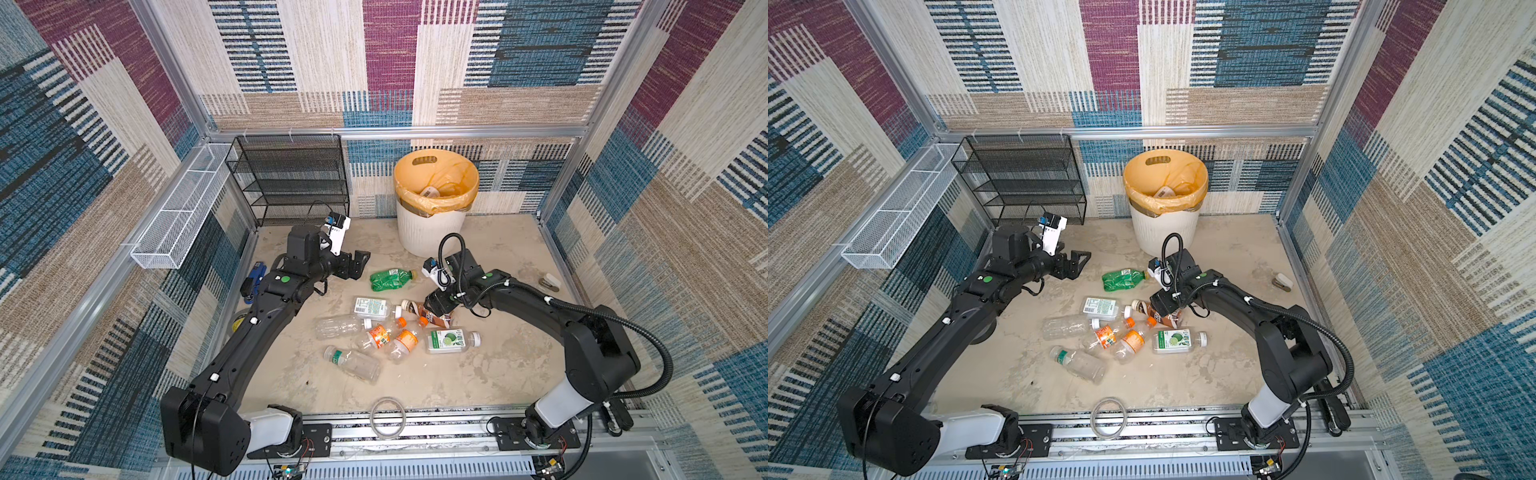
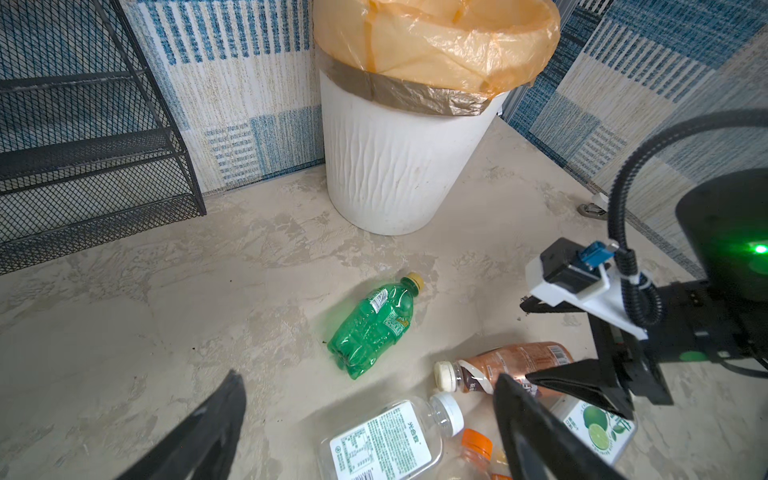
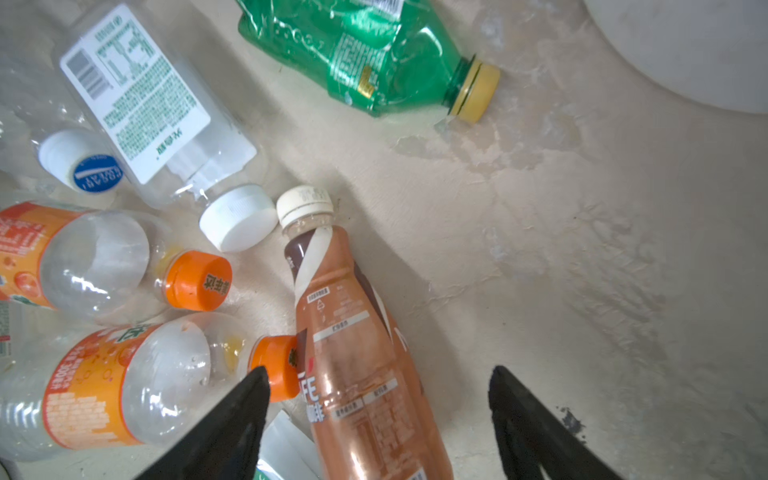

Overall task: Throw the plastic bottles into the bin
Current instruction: 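Move right gripper to brown coffee bottle while left gripper draws back, then close right gripper around the brown coffee bottle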

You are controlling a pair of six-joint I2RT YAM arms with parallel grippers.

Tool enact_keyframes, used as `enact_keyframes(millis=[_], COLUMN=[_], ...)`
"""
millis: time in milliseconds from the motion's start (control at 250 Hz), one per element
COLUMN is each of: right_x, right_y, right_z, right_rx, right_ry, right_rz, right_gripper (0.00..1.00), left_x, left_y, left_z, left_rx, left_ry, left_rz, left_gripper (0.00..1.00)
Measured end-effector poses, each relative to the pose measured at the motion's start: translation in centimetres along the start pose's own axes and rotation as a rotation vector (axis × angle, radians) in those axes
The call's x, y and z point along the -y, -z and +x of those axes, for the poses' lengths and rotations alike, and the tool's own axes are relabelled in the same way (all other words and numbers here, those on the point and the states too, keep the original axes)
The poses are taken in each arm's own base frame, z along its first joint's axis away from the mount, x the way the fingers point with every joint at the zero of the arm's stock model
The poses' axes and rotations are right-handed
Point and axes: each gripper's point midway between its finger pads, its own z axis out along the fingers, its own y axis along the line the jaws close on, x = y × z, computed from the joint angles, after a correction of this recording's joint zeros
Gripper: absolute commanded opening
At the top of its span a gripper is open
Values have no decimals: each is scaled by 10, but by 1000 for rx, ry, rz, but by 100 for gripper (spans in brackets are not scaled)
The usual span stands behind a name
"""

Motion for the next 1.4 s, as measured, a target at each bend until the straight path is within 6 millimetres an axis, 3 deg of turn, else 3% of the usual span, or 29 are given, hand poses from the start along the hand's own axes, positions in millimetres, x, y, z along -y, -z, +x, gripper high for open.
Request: enact_keyframes(millis=[372, 616, 836, 1156, 1400], right_x=[5, 10, 17, 23, 35], right_y=[-25, -31, -39, -30, -2], right_z=[29, 28, 23, 9, -10], right_rx=[-101, -82, -58, -1, 104], right_ry=[10, 13, 10, -5, -69], right_rz=[34, 63, 91, 134, 183], right_gripper=[81, 74, 62, 54, 52], left_x=[0, 0, 0, -1, 0], left_y=[0, 0, 0, -3, -5], left_z=[0, 0, 1, 4, 6], left_rx=[-1, -1, -1, -14, -19], left_ry=[0, 0, 0, 4, 6], left_rz=[0, 0, 1, 1, 9], left_gripper=[93, 92, 92, 92, 91])
